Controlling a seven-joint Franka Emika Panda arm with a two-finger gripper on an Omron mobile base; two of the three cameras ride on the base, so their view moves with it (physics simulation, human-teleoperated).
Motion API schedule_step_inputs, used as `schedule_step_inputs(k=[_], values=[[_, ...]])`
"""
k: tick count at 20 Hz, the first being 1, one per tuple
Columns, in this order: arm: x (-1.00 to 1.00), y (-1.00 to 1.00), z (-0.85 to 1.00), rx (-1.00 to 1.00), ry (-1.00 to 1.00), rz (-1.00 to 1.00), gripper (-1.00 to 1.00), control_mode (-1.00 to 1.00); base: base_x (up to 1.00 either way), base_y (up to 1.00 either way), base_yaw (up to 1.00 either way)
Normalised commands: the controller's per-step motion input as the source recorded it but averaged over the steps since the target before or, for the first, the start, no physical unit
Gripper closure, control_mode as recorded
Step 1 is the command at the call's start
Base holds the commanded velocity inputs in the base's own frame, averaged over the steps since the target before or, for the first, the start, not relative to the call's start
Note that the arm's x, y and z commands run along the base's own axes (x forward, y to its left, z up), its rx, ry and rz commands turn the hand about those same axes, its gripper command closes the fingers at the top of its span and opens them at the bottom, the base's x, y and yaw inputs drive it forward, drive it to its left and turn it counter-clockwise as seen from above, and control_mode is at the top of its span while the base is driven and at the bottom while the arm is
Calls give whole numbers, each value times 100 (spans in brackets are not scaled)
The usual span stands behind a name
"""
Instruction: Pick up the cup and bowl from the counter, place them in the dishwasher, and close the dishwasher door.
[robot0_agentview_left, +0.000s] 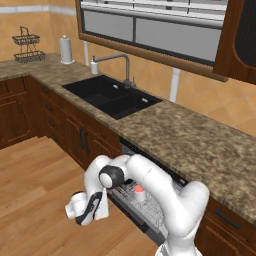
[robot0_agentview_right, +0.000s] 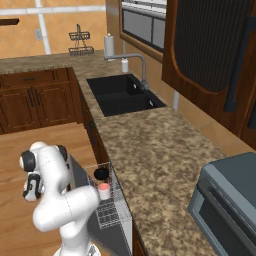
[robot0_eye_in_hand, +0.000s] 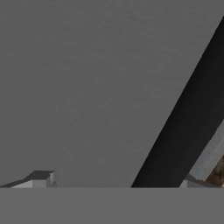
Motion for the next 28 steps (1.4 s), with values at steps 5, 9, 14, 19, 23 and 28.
schedule_step_inputs(k=[5, 9, 14, 19, 23, 28], values=[[67, -100, -14, -19, -21, 0, -100, -100, 0, 0, 0], [64, -100, -29, -30, -18, 0, -100, -100, 0, 0, 0], [61, -100, -57, -42, -27, -3, -100, -100, 0, 0, 0], [90, -100, -63, -33, -7, -3, -100, -100, 0, 0, 0], [96, -100, -57, -28, 0, -3, -100, -100, 0, 0, 0], [100, -100, -60, -22, 0, -1, -100, -100, 0, 0, 0]])
